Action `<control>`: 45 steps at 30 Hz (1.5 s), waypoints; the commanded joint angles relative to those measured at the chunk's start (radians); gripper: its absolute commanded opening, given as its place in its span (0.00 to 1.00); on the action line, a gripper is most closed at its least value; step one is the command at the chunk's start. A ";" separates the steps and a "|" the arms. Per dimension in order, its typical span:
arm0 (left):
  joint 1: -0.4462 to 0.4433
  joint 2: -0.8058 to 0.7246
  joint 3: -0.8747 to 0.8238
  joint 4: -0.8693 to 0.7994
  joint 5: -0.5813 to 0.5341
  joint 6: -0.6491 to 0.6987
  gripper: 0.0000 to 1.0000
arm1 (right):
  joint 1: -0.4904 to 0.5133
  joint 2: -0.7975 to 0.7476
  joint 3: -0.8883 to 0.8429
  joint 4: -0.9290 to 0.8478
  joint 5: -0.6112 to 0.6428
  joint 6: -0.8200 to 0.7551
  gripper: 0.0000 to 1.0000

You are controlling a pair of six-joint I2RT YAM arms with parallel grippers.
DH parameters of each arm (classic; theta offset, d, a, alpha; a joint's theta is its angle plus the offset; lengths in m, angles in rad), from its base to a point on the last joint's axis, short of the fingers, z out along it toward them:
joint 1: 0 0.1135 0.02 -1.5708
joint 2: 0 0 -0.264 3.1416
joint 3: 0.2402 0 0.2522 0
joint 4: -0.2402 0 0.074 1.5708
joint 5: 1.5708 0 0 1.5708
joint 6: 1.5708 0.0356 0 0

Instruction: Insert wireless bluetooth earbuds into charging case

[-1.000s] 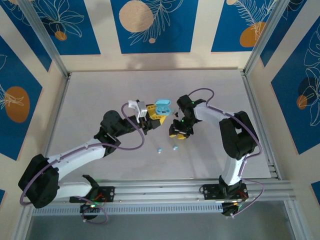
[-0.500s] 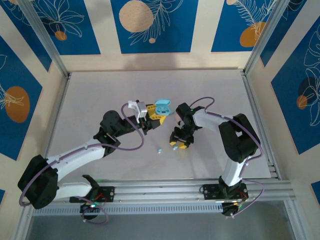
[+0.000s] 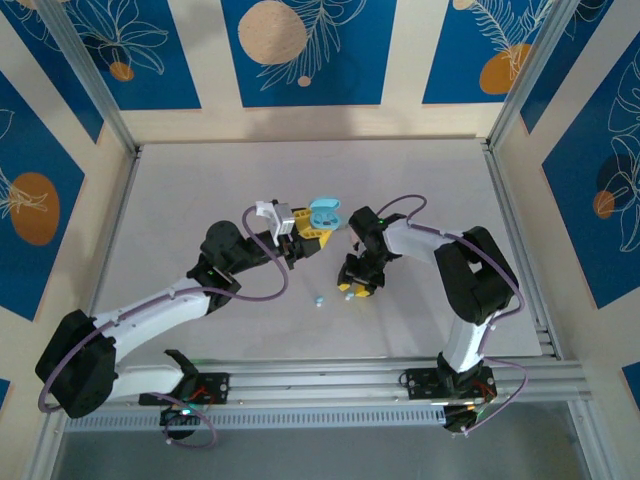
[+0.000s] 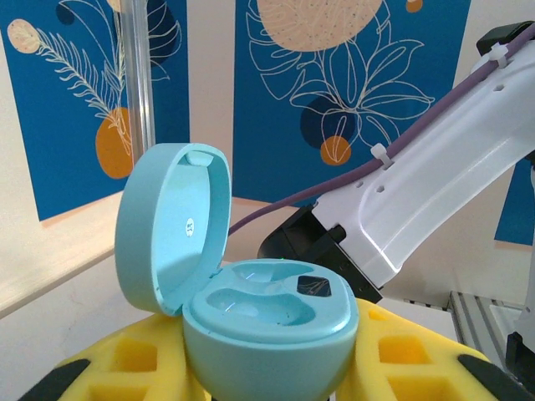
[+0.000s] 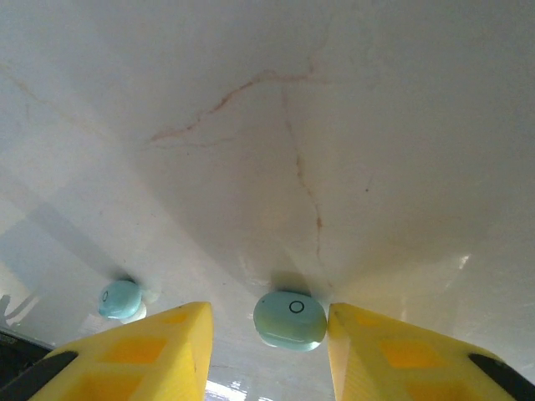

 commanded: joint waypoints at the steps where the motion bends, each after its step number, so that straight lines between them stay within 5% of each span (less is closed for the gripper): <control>1: -0.009 -0.019 -0.010 0.021 -0.008 0.019 0.28 | 0.019 0.023 0.027 -0.005 0.021 -0.009 0.42; 11: -0.009 -0.024 -0.011 0.015 -0.011 0.023 0.28 | 0.041 0.068 0.081 -0.025 0.051 -0.053 0.41; 23: -0.009 -0.017 -0.012 0.021 -0.010 0.022 0.28 | 0.077 0.095 0.125 -0.087 0.132 -0.067 0.26; 45: -0.009 -0.019 -0.016 0.022 -0.019 0.026 0.28 | 0.123 0.127 0.166 -0.140 0.196 -0.046 0.27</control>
